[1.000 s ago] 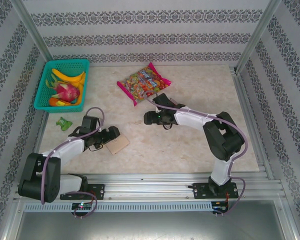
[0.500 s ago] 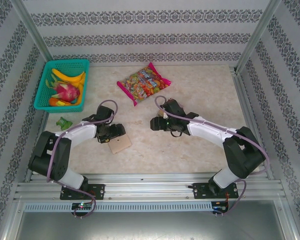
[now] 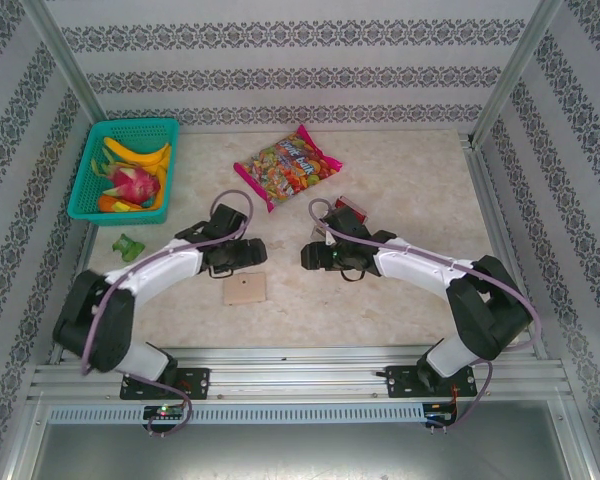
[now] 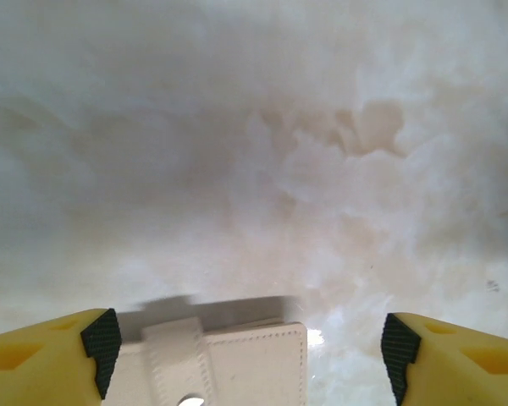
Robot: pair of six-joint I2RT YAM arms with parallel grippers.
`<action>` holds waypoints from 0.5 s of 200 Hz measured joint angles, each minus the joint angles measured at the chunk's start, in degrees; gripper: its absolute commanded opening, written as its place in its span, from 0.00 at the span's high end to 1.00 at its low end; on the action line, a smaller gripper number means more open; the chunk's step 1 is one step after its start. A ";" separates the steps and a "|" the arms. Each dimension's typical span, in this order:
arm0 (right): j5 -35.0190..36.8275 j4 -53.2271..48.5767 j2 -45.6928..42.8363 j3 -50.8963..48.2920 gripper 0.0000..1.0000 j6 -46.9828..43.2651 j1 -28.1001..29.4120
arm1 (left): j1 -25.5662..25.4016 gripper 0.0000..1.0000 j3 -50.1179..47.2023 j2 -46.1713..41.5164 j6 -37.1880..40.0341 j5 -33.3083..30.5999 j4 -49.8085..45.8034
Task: Put the credit cards into the card holder
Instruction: Rotate the card holder at the bottom-center of the table.
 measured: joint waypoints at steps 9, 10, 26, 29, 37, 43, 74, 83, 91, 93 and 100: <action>-0.37 -0.07 0.59 0.98 0.36 -0.11 0.55 | 0.07 0.11 -0.61 -3.52 -0.44 -1.75 -0.42; -0.37 -0.04 0.72 1.18 0.36 -0.15 0.61 | 0.07 0.11 -0.76 -4.04 -0.48 -2.01 -0.42; -1.29 0.17 2.86 3.56 0.36 -0.13 1.49 | 0.07 0.12 -2.73 -8.76 -1.73 -3.43 -0.61; -1.49 0.24 3.37 4.02 0.36 -0.15 1.68 | 0.07 0.13 -3.17 -9.25 -2.01 -3.52 -0.59; -2.05 0.42 4.61 5.22 0.36 -0.13 2.10 | 0.09 0.15 -4.42 -9.94 -2.73 -3.43 -0.57; -2.38 0.48 5.68 6.16 0.36 -0.13 2.43 | 0.09 0.18 -5.38 -9.88 -3.45 -3.08 -0.46; -3.50 0.98 8.90 8.72 0.36 -0.15 3.63 | 0.09 0.23 -9.90 -5.20 -6.49 -0.22 0.15; -3.76 1.14 9.16 8.81 0.36 -0.15 3.96 | 0.09 0.23 -10.27 -3.52 -7.06 0.20 0.15; -3.82 1.11 9.20 8.81 0.37 -0.13 3.96 | 0.09 0.23 -10.27 -2.47 -7.45 0.37 0.15; -3.85 1.11 9.20 8.81 0.36 -0.13 3.96 | 0.09 0.23 -10.27 -2.25 -7.52 0.39 0.24; -3.89 1.18 9.20 8.81 0.37 -0.13 3.96 | 0.09 0.23 -10.25 -1.62 -7.76 0.37 0.42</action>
